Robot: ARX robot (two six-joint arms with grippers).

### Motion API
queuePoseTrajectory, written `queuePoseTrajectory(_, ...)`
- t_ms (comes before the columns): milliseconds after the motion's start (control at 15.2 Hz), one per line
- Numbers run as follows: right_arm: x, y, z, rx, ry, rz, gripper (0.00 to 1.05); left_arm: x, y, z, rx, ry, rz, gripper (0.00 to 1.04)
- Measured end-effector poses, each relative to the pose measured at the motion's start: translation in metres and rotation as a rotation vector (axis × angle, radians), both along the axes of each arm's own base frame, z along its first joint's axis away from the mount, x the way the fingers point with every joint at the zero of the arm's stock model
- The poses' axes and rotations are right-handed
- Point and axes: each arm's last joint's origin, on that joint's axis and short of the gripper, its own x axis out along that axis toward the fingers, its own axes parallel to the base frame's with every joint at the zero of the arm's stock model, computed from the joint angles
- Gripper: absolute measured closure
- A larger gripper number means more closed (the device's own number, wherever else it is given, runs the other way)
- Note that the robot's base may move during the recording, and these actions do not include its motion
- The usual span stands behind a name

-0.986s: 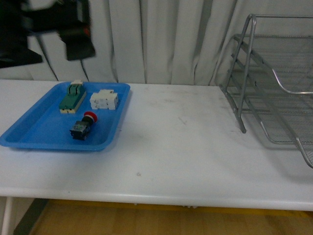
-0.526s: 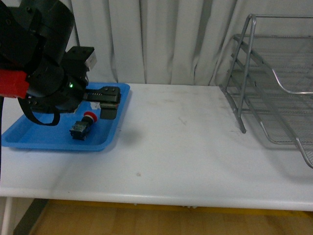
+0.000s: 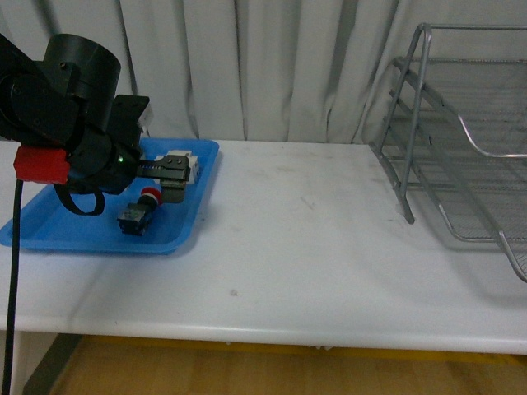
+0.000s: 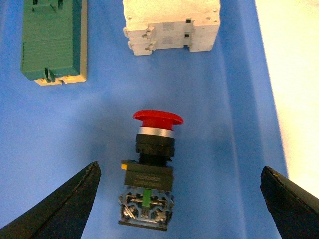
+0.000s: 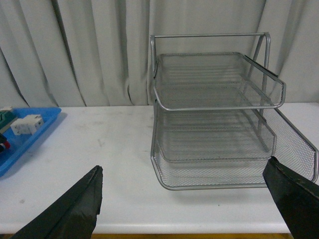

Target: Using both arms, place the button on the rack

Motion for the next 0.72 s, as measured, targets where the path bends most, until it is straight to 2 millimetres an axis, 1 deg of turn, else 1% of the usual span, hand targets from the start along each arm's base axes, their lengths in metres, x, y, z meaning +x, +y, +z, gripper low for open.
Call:
queuePoseTrajectory(131, 0.000, 0.000, 0.000, 0.000, 0.000, 0.000, 0.06, 0.008, 0.007, -0.012, 0.026, 0.013, 0.007, 0.07)
queuePoseTrajectory(263, 0.000, 0.000, 0.000, 0.000, 0.000, 0.000, 0.06, 0.010, 0.011, -0.017, 0.030, 0.037, 0.004, 0.07)
queuePoseTrajectory(460, 0.000, 0.000, 0.000, 0.000, 0.000, 0.000, 0.06, 0.013, 0.012, -0.014, 0.013, 0.037, -0.008, 0.07)
queuePoseTrajectory(526, 0.000, 0.000, 0.000, 0.000, 0.000, 0.000, 0.06, 0.016, 0.012, -0.017, 0.012, 0.035, -0.009, 0.07)
queuePoseTrajectory(723, 0.000, 0.000, 0.000, 0.000, 0.000, 0.000, 0.06, 0.017, 0.016, -0.040, 0.026, 0.080, 0.006, 0.07)
